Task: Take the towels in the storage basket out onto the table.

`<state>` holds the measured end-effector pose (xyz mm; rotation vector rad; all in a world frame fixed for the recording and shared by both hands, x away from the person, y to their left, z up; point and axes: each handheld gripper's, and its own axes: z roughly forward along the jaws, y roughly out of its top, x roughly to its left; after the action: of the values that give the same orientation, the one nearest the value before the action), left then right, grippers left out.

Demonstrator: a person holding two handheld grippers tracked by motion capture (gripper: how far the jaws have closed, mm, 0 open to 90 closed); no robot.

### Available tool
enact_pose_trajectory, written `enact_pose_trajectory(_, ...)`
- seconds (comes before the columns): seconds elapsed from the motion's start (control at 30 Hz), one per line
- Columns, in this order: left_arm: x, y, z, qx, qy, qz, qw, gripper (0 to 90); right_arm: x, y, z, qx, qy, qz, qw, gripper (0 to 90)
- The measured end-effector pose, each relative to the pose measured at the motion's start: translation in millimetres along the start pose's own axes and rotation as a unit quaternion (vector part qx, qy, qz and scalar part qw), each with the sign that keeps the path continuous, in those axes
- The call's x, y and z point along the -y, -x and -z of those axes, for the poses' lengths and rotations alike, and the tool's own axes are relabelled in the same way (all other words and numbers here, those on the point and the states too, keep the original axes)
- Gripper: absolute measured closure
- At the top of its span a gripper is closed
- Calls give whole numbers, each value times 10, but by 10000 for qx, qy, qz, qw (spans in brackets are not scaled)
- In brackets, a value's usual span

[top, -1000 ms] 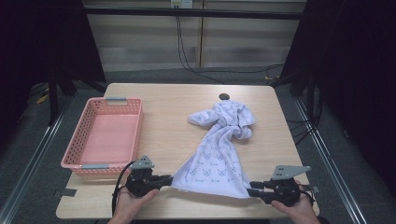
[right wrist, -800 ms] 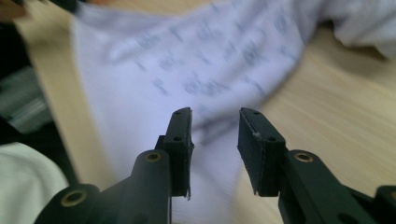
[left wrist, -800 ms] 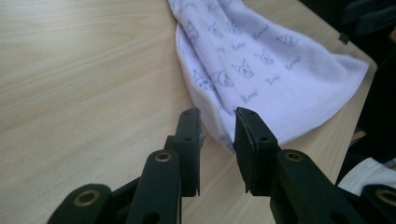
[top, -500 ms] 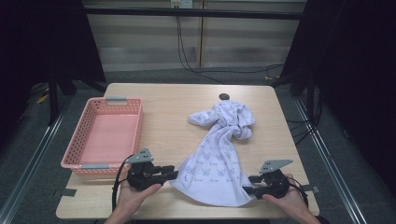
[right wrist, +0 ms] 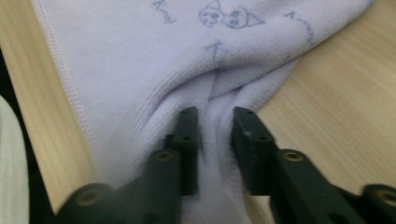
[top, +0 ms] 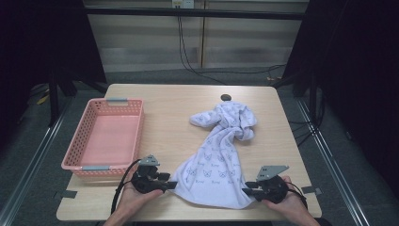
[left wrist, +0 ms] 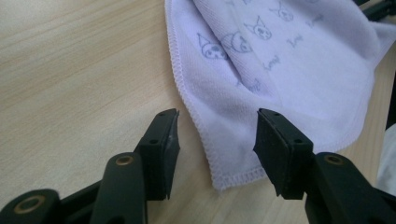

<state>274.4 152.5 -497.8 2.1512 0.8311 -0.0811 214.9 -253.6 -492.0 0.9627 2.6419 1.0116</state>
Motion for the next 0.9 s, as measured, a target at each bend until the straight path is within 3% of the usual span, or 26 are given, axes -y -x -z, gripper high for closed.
enact_pose_trajectory(0.1, -30, 33, -33, 58, 18, -125, 9999, 454, -4, 43, -1, -137, -4, -227, 9996, 861)
enact_pose_trajectory(0.17, -79, 44, -66, 83, 86, -156, 9998, 426, 0, 92, 15, -48, 44, -379, 9993, 864)
enact_pose_trajectory(0.23, -135, 47, -106, 29, 165, -174, 9997, 403, 3, 157, 57, -118, 289, -571, 9979, 866)
enact_pose_trajectory(0.33, -188, 69, -173, -70, 76, -264, 9996, 383, 5, 232, 150, -44, 587, -797, 9951, 867)
enact_pose_trajectory(0.37, -216, 76, -192, -18, 34, -250, 9997, 381, 9, 259, 180, -60, 715, -885, 9935, 867)
enact_pose_trajectory(0.43, -275, 108, -233, -183, -18, -333, 9993, 387, 15, 302, 234, -42, 884, -981, 9912, 867)
enact_pose_trajectory(0.5, -300, 102, -294, -122, -117, -248, 9996, 385, 21, 334, 285, -27, 1016, -1070, 9891, 867)
enact_pose_trajectory(0.6, -308, 133, -324, -262, -147, -387, 9988, 397, 28, 361, 332, -42, 1138, -1121, 9872, 867)
enact_pose_trajectory(0.67, -299, 149, -325, -372, -148, -497, 9980, 499, 30, 372, 346, -10, 1172, -1115, 9868, 867)
enact_pose_trajectory(0.77, -298, 180, -310, -572, -331, -737, 9951, 751, 25, 389, 366, 4, 1209, -1149, 9860, 866)
enact_pose_trajectory(0.9, -262, 217, -280, -521, -371, -770, 9950, 868, 27, 406, 411, 48, 1274, -1198, 9846, 867)
